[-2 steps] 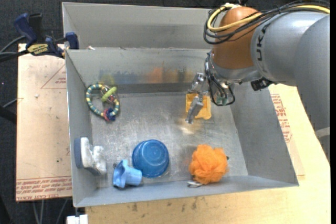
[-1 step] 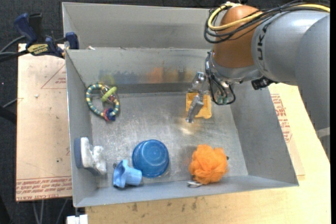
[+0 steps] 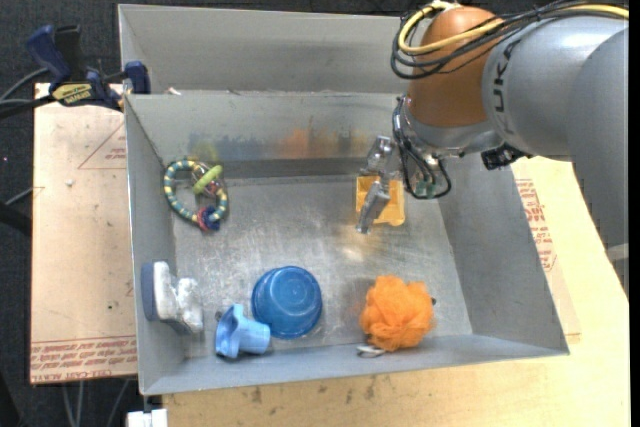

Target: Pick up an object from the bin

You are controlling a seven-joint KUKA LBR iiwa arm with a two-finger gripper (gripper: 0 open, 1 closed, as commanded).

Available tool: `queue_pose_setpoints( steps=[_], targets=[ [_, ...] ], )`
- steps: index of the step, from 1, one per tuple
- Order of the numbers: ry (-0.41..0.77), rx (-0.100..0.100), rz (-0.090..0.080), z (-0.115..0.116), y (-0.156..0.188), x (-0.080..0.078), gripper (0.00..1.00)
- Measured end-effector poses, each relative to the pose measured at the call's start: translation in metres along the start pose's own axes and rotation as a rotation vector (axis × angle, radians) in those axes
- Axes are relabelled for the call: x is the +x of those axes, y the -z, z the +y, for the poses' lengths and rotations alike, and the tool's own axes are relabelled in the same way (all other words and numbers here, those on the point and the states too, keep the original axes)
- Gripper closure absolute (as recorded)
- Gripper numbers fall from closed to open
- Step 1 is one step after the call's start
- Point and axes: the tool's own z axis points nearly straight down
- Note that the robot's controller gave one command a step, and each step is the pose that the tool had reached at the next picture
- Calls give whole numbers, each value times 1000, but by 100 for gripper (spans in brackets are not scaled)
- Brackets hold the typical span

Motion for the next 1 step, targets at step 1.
queue_pose_setpoints(
  steps=[1],
  targets=[
    [0, 0, 0, 0, 15, 0, 100]
  ],
)
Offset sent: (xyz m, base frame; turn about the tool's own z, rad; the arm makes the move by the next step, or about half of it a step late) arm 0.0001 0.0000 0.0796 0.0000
